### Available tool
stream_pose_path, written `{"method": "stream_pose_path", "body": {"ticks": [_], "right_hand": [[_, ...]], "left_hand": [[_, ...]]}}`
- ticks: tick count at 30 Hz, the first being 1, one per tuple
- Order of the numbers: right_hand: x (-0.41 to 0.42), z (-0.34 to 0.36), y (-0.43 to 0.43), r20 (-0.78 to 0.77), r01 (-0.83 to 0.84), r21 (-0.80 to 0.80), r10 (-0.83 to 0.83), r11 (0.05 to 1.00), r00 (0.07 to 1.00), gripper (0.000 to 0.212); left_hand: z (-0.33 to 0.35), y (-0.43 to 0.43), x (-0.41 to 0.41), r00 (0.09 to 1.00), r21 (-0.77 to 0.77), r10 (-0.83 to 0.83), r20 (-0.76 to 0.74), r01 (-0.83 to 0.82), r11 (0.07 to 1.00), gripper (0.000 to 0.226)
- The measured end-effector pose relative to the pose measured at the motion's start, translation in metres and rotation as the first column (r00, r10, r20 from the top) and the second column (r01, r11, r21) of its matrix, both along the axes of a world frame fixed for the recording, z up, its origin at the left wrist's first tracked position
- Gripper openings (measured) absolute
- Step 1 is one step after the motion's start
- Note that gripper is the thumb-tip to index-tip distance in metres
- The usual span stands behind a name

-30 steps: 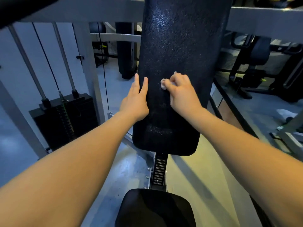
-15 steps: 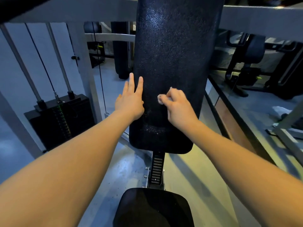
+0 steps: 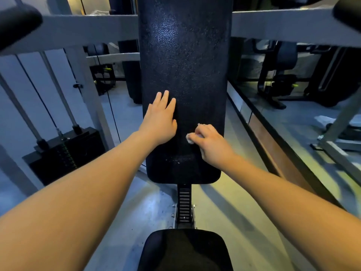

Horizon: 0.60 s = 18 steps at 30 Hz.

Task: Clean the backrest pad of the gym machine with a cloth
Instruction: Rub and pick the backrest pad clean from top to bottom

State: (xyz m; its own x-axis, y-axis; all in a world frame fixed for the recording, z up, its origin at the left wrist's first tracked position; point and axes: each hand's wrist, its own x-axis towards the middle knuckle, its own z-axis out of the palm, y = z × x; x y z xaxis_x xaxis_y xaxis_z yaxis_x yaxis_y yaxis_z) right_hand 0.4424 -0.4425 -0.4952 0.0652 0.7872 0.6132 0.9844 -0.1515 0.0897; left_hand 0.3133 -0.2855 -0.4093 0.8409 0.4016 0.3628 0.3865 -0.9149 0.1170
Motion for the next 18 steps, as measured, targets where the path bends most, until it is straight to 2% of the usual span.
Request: {"method": "stream_pose_path", "body": {"ticks": [2,4,6,8,12,14,18], "right_hand": [[0.004,0.015,-0.003,0.031,-0.023,-0.068,0.025,0.997,0.999,0.029],[0.016,0.051,0.003,0.02,0.03,0.053,-0.031,0.998,0.999,0.029],[0.032,0.082,0.011,-0.025,0.132,0.252,-0.13,0.959,0.991,0.027],[0.038,0.081,0.017,-0.071,0.18,0.332,-0.165,0.926,0.984,0.026],[0.019,0.036,0.005,-0.016,0.114,0.211,-0.113,0.971,0.993,0.029],[0.022,0.05,0.005,0.004,0.086,0.172,-0.088,0.981,0.996,0.026],[0.037,0.117,0.038,-0.056,0.158,0.416,-0.148,0.896,0.987,0.02]], "left_hand": [[0.002,-0.001,0.003,1.0,0.02,0.005,0.004,-0.005,1.0,0.07],[0.003,0.0,0.006,0.999,0.03,0.021,0.035,-0.022,0.999,0.076],[0.002,0.001,0.01,0.999,0.044,0.045,0.027,-0.046,0.998,0.082],[0.0,0.003,0.015,0.998,0.065,0.067,-0.02,-0.066,0.996,0.088],[-0.006,0.006,0.02,0.997,0.102,0.082,-0.01,-0.081,0.992,0.09],[-0.008,0.008,0.019,0.997,0.121,0.081,-0.006,-0.08,0.989,0.09],[-0.009,0.012,0.019,0.997,0.149,0.077,-0.016,-0.074,0.986,0.09]]}}
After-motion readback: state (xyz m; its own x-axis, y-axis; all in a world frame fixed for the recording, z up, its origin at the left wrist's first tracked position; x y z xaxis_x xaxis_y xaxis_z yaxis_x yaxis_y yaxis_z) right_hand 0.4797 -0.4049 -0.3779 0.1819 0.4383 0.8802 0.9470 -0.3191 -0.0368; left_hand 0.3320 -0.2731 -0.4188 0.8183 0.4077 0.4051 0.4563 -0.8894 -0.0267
